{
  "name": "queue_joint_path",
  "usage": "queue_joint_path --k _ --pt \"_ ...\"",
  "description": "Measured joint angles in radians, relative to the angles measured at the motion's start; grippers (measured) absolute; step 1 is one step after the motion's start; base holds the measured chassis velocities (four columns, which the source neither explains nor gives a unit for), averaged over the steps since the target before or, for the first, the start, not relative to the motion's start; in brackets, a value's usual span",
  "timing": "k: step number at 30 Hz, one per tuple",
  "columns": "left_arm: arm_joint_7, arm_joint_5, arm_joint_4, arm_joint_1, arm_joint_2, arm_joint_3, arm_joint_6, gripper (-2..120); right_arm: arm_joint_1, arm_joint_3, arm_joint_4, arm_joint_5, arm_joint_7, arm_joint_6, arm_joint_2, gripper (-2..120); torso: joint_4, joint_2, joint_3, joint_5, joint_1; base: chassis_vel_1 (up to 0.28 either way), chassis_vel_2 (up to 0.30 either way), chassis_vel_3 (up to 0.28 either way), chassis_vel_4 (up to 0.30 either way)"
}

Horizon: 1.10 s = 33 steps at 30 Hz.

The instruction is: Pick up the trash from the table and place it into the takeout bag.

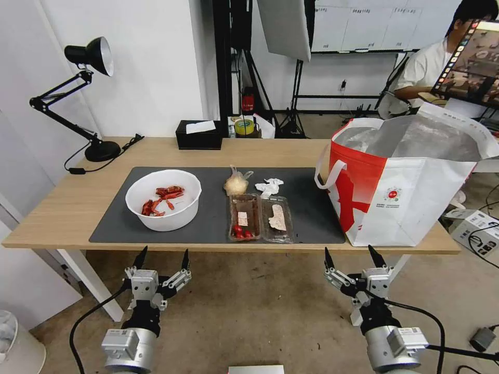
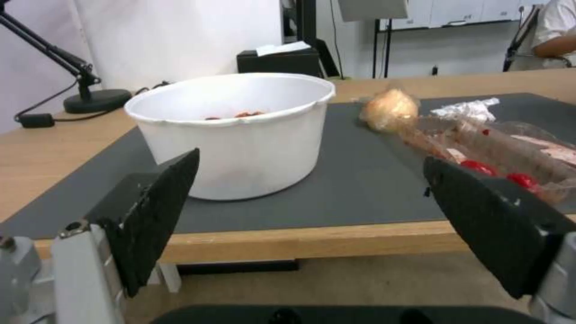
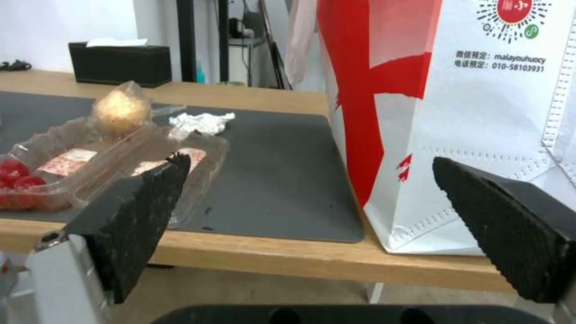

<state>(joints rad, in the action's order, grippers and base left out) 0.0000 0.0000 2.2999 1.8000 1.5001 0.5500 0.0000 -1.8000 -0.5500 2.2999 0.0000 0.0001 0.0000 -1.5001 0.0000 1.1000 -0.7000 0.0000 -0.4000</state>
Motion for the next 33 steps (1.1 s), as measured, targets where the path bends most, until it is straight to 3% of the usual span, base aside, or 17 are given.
queue_joint_path --k 33 --pt "0.000 0.000 0.000 0.000 0.000 0.000 0.000 100 0.000 0.000 0.000 0.000 0.000 0.000 0.000 100 0.0000 0.000 0.000 0.0000 0.000 0.000 0.000 0.000 0.000"
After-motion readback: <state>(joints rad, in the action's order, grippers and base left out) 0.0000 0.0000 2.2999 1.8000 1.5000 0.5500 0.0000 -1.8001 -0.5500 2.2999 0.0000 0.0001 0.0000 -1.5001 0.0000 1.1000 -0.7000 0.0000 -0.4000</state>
